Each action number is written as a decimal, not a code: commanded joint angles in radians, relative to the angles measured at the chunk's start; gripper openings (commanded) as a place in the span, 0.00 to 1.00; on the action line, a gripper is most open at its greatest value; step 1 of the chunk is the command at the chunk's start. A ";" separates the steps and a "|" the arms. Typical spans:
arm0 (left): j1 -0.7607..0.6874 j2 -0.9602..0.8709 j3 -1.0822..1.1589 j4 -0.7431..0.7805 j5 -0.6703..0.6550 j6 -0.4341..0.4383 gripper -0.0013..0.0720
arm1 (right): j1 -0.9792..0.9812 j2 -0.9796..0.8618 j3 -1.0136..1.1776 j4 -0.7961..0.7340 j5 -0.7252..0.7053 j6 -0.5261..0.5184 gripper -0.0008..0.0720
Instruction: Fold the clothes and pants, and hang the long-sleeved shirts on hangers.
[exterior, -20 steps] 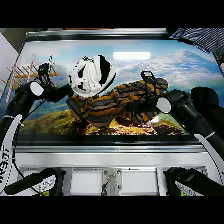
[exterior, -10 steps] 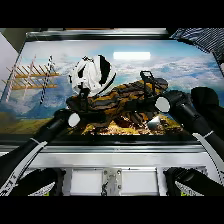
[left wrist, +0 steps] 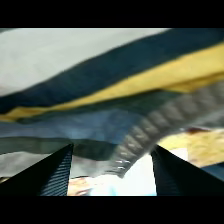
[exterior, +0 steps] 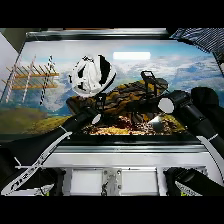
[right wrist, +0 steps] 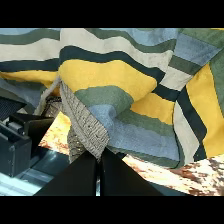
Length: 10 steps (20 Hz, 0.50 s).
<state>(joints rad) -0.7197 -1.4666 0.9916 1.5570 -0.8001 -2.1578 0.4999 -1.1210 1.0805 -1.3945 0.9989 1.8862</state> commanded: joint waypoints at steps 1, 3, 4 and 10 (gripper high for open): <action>-0.006 -0.034 0.045 0.142 -0.115 -0.091 0.69 | 0.000 0.003 0.000 0.000 0.004 -0.007 0.03; -0.006 -0.032 0.043 0.154 -0.121 -0.097 0.69 | 0.000 0.003 0.000 0.000 0.005 -0.028 0.03; -0.006 -0.032 0.041 0.155 -0.120 -0.098 0.69 | 0.000 0.003 0.000 0.000 0.005 -0.032 0.03; 0.002 -0.032 0.041 0.255 -0.151 -0.189 0.43 | 0.000 0.002 0.000 -0.010 0.039 -0.032 0.03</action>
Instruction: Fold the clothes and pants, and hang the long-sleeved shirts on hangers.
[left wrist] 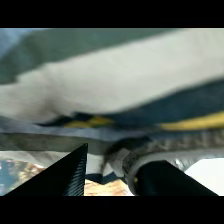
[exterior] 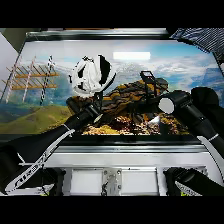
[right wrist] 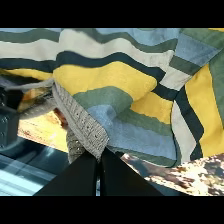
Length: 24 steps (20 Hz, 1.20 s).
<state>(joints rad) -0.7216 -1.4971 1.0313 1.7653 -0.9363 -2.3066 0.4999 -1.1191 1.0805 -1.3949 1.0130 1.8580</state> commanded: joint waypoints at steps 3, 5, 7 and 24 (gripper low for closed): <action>0.002 -0.006 0.002 0.046 0.015 -0.046 0.04 | -0.001 0.000 0.000 -0.050 0.055 -0.004 0.03; 0.004 0.001 0.009 0.048 0.008 -0.040 0.03 | -0.011 0.000 0.000 -0.068 0.079 -0.024 0.03; 0.023 0.054 0.076 0.047 -0.048 0.045 0.03 | -0.063 0.000 0.018 -0.068 0.123 -0.115 0.03; 0.018 0.424 0.474 -0.296 -0.496 0.443 0.03 | -0.311 0.026 0.614 -0.067 0.756 -0.256 0.03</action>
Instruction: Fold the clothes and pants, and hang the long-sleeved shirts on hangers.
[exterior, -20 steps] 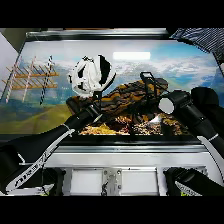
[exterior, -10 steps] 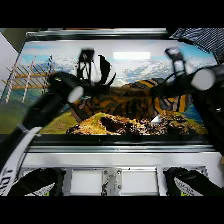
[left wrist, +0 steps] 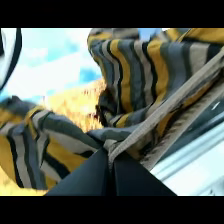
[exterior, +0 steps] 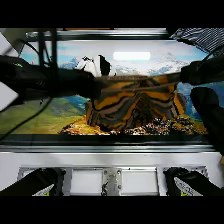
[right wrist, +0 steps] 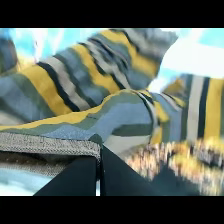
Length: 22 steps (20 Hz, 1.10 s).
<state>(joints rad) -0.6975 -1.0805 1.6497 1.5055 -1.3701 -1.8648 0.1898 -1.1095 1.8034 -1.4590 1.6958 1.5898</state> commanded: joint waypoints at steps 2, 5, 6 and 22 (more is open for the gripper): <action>-0.009 0.007 -0.332 -0.118 0.008 0.000 0.03 | 0.025 0.055 -0.306 -0.003 0.075 0.029 0.03; -0.009 0.006 -0.562 -0.243 0.176 0.002 0.03 | 0.117 0.113 -0.563 -0.003 0.061 0.064 0.03; -0.009 0.004 -0.609 -0.245 0.209 0.002 0.03 | 0.146 0.122 -0.611 -0.005 0.045 0.086 0.03; 0.022 -0.028 -0.652 -0.254 0.283 0.062 0.69 | 0.194 0.077 -0.642 0.005 -0.140 0.192 0.03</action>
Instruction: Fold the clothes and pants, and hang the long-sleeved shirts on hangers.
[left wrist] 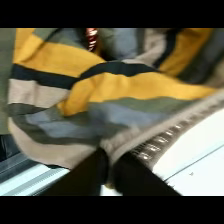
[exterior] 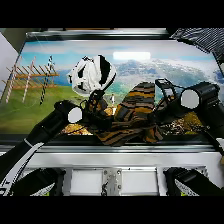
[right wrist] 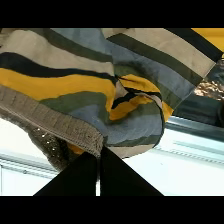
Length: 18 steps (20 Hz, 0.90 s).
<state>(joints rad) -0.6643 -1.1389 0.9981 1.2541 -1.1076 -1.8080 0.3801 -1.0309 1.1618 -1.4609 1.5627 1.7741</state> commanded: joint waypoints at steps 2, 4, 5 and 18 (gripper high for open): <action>0.002 0.058 -0.001 -0.037 0.013 0.019 0.92 | 0.004 -0.001 0.000 0.006 -0.007 0.008 0.03; 0.039 0.087 -0.001 -0.126 0.012 0.081 0.92 | 0.004 -0.001 0.000 0.006 -0.007 0.014 0.03; 0.063 0.101 -0.001 -0.162 0.012 0.101 0.92 | 0.003 -0.001 0.000 0.007 -0.007 0.015 0.03; 0.686 0.046 0.196 0.269 0.008 0.169 0.92 | 0.002 -0.001 0.000 0.006 -0.018 0.014 0.03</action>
<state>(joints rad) -0.1059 -1.0214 1.1065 1.3308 -1.0988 -1.6451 0.3832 -1.0317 1.1618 -1.4548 1.5440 1.7885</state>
